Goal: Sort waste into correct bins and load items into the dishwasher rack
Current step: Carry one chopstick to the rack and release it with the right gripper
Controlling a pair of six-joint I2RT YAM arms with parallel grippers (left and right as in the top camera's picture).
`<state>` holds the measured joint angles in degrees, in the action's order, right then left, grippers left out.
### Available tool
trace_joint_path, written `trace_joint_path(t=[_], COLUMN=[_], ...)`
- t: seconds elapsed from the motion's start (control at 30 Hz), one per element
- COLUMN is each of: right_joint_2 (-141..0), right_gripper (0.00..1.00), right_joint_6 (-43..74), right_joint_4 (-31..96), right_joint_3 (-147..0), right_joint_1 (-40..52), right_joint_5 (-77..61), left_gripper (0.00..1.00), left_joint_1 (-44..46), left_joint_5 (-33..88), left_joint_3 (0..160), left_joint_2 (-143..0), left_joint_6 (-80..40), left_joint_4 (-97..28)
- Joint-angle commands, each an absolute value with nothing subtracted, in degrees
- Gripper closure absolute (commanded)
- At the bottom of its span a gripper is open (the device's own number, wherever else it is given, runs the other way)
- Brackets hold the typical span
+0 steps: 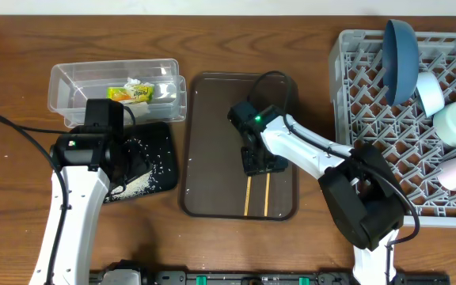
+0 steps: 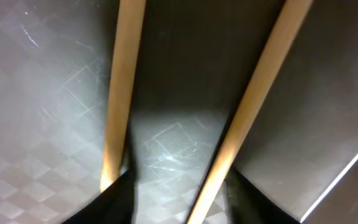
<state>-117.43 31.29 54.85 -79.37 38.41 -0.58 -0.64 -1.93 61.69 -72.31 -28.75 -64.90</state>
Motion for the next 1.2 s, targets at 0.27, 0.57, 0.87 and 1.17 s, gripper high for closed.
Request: trace_joint_path(t=[0.27, 0.57, 0.87, 1.17], right_joint_2=[-118.26, -115.15, -98.48, -91.68], right_gripper=[0.99, 0.99, 0.99, 0.99], right_joint_6=[33.71, 30.85, 14.70, 3.97], right_joint_4=[54.83, 56.01, 59.31, 66.15], right_joint_3=[-77.73, -79.53, -83.48, -83.42], right_joint_1=[38.65, 35.00, 25.17, 13.30], right_joint_5=[-0.67, -0.67, -0.64, 2.81], left_gripper=[0.24, 0.24, 0.24, 0.24], left_joint_1=[-0.95, -0.95, -0.95, -0.95], left_joint_5=[-3.03, -3.03, -3.03, -3.03], left_joint_3=[62.11, 62.11, 62.11, 62.11], left_joint_2=[-72.23, -72.23, -72.23, -72.23], left_joint_6=[-29.67, -29.67, -29.67, -29.69], left_joint_4=[-65.12, -65.12, -65.10, -65.10])
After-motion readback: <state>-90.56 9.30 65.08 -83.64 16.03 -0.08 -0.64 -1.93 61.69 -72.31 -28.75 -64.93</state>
